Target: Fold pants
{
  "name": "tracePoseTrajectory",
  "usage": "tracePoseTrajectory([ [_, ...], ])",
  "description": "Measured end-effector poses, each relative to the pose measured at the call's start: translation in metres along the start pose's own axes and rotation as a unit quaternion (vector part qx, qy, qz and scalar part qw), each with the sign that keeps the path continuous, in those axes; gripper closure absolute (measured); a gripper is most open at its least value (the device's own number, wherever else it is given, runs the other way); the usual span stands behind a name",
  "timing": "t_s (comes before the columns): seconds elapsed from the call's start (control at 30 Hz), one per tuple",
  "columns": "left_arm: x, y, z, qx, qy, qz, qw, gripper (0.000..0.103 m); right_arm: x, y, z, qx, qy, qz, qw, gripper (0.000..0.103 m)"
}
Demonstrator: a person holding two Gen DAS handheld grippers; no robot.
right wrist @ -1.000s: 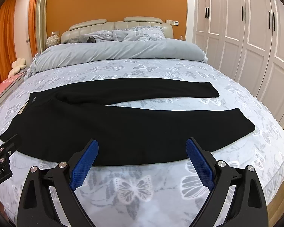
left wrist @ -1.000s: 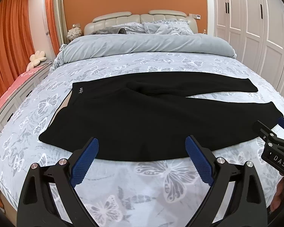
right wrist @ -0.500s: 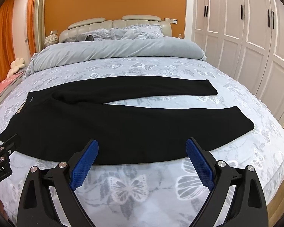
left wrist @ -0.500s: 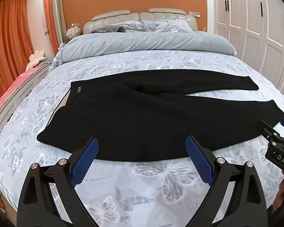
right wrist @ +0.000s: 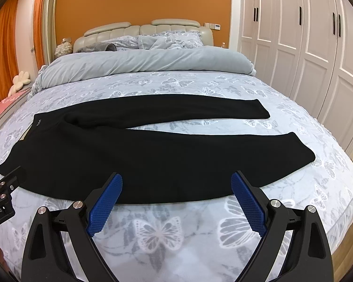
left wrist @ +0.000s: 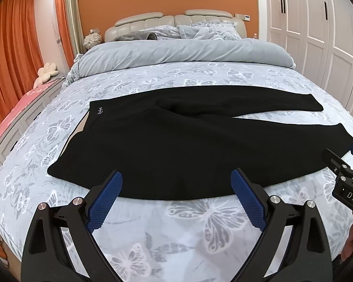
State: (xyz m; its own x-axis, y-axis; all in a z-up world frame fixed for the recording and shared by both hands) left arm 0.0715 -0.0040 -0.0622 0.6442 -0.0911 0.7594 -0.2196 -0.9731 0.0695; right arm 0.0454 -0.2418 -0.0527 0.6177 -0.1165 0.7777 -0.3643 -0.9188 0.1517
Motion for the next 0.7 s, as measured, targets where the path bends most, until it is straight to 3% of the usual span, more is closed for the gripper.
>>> tracePoseTrajectory([
  [0.7,-0.0012,-0.0049,-0.0006,-0.002,-0.002,-0.002,1.0,0.011,0.0002,-0.0041,-0.0012,0.0,0.0,-0.001,1.0,0.011],
])
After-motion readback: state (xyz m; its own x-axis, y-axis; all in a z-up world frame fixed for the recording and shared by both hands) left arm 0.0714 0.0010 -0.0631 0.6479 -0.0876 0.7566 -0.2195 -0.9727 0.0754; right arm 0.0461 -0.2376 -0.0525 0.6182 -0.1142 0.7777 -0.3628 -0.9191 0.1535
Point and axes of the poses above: each gripper's, at about its wrist camera, not at the fingertips, and z roughly the way its jaws point, y to its right, x to its top, the point moved 8 cm from there along z, roughly the way its jaws point, and after that the axes turned 14 degrees about -x, right-handed, at the moved point
